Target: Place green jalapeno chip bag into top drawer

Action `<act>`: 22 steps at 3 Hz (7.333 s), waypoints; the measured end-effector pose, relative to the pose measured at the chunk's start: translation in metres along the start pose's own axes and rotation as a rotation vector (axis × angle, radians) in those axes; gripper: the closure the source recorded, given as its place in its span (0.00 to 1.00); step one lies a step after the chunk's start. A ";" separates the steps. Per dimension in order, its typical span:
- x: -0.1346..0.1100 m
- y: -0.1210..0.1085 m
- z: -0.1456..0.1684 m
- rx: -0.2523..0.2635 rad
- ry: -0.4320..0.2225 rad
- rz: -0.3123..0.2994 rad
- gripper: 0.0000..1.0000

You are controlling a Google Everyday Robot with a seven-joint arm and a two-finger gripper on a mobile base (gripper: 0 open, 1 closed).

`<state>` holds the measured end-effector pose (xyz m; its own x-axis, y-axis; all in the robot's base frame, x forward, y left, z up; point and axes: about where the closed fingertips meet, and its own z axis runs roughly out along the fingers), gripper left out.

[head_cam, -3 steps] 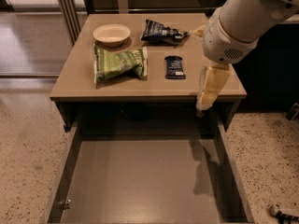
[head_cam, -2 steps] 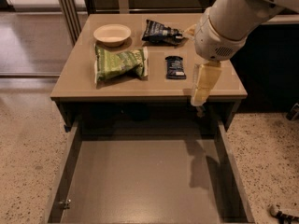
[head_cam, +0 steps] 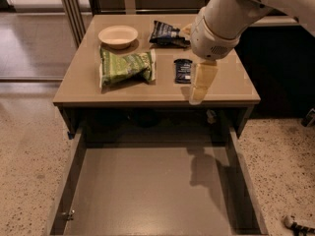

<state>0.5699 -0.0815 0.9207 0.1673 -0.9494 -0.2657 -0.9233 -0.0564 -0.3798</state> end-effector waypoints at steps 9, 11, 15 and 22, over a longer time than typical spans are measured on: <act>-0.110 -0.086 0.132 -0.005 -0.104 -0.257 0.00; -0.113 -0.087 0.152 -0.026 -0.104 -0.281 0.00; -0.118 -0.095 0.169 -0.038 -0.101 -0.313 0.58; -0.115 -0.048 0.066 -0.079 -0.358 -0.447 1.00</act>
Offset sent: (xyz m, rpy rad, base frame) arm 0.0542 0.0522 -0.0151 0.0381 -0.0632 0.1129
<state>0.6177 0.0511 0.9110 0.6411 -0.6651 -0.3829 -0.7566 -0.4642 -0.4604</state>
